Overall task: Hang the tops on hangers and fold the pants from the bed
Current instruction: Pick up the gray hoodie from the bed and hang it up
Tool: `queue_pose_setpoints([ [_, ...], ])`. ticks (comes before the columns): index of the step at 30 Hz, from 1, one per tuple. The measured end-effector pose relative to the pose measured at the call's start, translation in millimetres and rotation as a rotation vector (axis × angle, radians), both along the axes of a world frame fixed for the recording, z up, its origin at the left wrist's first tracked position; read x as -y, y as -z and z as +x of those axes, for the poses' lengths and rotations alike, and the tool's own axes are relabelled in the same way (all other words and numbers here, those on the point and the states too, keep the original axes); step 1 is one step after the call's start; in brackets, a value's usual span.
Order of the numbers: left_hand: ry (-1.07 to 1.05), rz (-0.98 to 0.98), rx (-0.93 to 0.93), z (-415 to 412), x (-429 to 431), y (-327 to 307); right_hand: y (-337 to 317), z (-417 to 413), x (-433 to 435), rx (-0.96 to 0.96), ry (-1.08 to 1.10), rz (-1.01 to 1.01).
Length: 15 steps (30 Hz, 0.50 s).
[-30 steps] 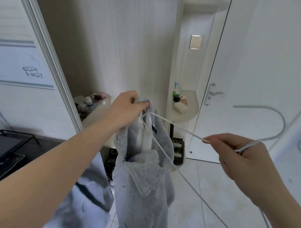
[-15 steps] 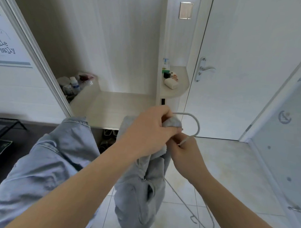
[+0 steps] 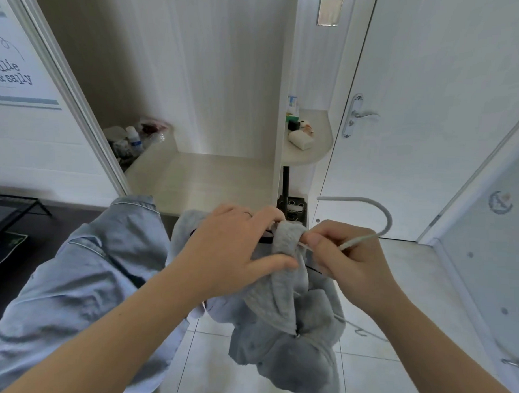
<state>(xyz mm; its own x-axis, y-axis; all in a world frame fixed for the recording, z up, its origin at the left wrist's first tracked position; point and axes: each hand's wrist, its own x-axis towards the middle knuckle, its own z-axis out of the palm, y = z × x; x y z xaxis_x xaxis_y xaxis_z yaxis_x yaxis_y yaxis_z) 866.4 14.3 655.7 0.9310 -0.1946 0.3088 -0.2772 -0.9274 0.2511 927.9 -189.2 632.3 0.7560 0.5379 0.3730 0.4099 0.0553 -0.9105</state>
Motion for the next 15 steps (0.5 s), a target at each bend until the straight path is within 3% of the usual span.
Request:
queue_pose_setpoints([
  [4, -0.028, -0.13, -0.058, 3, 2, 16, -3, 12, 1, 0.066, 0.141, -0.146],
  [10, -0.259, -0.698, -0.097, -2, -2, 47, 20, 12, 22, 0.185, 0.359, -0.225],
  [15, -0.319, -1.014, 0.055, -7, 8, 52, 52, -7, 22, 0.072, 0.252, -0.175],
])
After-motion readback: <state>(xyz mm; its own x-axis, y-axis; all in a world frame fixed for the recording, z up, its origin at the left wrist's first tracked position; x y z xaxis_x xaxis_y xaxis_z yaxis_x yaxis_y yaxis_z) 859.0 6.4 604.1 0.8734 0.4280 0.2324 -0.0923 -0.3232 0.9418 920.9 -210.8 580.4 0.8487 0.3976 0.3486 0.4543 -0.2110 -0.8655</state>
